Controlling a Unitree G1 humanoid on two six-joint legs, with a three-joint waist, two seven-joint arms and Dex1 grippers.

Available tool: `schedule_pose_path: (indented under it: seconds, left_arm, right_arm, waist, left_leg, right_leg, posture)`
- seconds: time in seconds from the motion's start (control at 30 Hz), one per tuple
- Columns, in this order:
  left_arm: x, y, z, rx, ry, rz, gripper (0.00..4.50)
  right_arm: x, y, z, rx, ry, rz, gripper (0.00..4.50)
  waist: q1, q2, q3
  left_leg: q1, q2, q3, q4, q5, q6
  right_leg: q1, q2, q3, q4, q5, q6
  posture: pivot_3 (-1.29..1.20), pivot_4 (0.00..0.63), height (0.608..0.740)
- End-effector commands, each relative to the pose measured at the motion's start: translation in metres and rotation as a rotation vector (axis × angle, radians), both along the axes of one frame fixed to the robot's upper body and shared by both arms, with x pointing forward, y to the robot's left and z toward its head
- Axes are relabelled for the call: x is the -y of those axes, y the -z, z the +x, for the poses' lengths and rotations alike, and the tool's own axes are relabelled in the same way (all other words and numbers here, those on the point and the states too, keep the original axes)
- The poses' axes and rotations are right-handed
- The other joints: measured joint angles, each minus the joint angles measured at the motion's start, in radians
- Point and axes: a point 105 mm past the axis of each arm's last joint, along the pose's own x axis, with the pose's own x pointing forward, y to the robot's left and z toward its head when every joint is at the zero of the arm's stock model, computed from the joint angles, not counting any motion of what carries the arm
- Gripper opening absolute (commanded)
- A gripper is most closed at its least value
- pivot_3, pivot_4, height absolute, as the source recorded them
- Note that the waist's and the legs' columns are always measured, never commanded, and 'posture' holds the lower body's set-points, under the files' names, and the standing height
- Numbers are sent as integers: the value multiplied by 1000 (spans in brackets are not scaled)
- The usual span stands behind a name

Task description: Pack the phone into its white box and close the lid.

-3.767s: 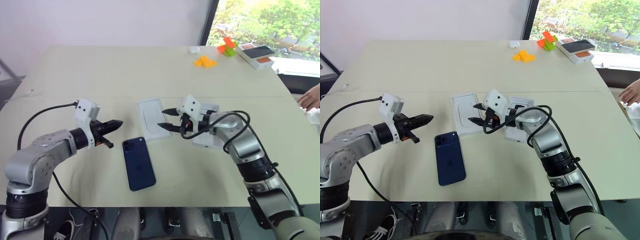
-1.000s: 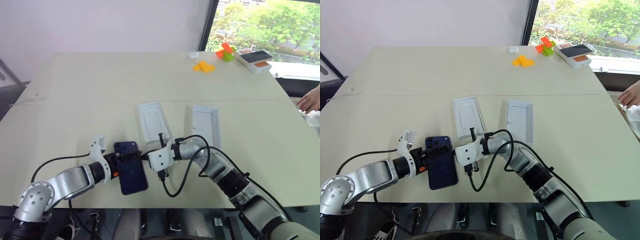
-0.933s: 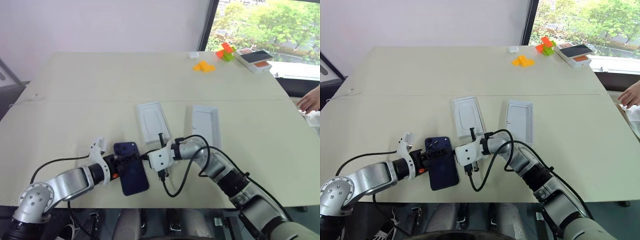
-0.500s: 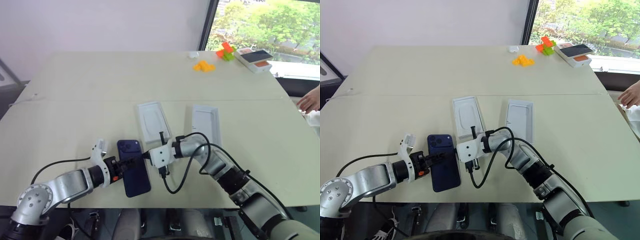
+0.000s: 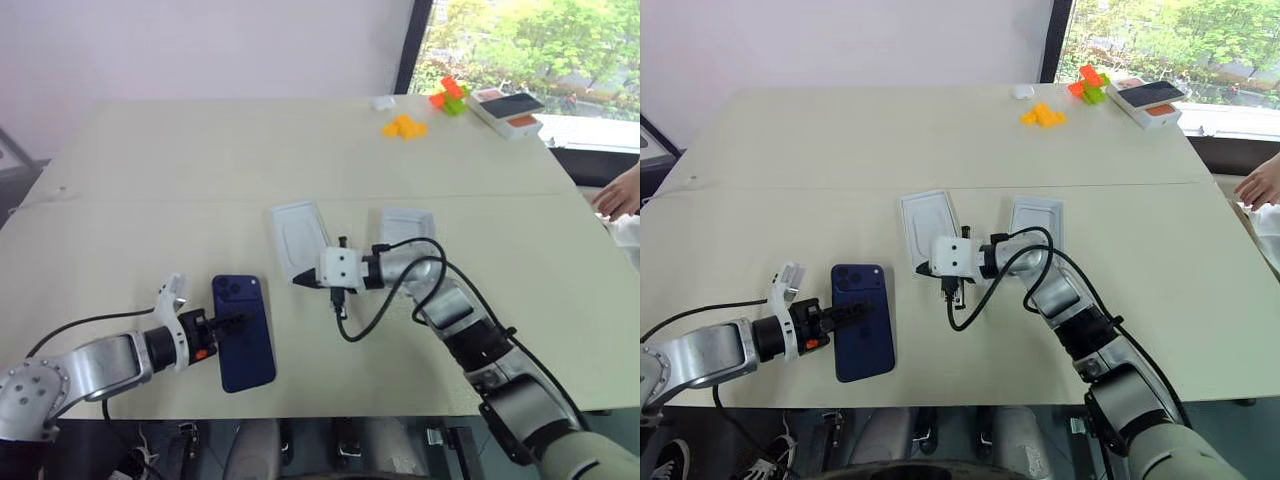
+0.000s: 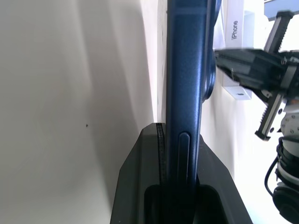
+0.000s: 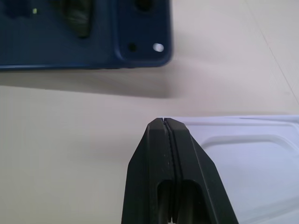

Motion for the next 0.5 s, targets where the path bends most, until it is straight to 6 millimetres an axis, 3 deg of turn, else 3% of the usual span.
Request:
schedule_pose_path:
  seconds: [0.03, 0.3, 0.5]
  left_arm:
    - [1, -9, 3, 45, 1, 5, 29]
    - [-2, -7, 6, 43, -23, 25, 29]
    - [-1, -8, 10, 47, -34, 15, 29]
  right_arm:
    - [2, -12, 10, 43, 32, 25, 0]
    - [13, 9, 29, 246, 38, -183, 0]
    - [6, 9, 47, 370, 91, -194, 0]
  waist:
    - [1, 0, 1]
    - [0, 0, 1]
    - [1, -1, 1]
  left_leg:
    - [0, 0, 0, 0, 0, 0]
    - [0, 0, 0, -2, 0, 0]
    - [0, -1, 0, -2, 1, -1]
  right_leg:
    - [0, 0, 0, 0, 1, 1]
    - [0, 0, 0, -2, 1, 1]
    - [1, 0, 0, -2, 1, 1]
  posture:
    - [0, 150, 737]
    - [0, 150, 737]
    - [0, 150, 737]
